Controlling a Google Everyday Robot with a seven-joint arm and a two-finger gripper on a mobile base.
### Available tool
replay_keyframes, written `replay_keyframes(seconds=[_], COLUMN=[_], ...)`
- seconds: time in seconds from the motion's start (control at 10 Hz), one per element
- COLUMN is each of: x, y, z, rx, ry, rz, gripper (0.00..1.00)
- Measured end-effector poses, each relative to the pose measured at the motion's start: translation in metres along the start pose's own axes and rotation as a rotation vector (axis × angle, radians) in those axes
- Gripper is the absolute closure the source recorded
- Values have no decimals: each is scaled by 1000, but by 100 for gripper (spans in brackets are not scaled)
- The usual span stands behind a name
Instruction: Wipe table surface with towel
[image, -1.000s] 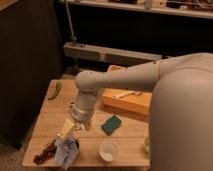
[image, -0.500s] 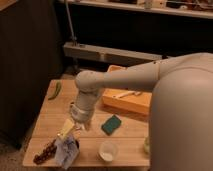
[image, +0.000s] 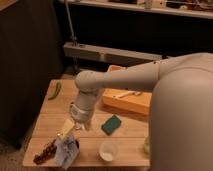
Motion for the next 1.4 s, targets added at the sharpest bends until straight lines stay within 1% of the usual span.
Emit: replay_keyframes(seconds=[1.0,1.1,1.2,1.3,1.4], x=[0,0,-1,-2,-6], y=[0,1,2,6,14], z=[0,-2,-5,-13,-28], rx=[1,10,28,77,141], ry=[1,2,-4,-18,-42], rz=[0,2,14,37,61], gripper=[20,20,20,20,20])
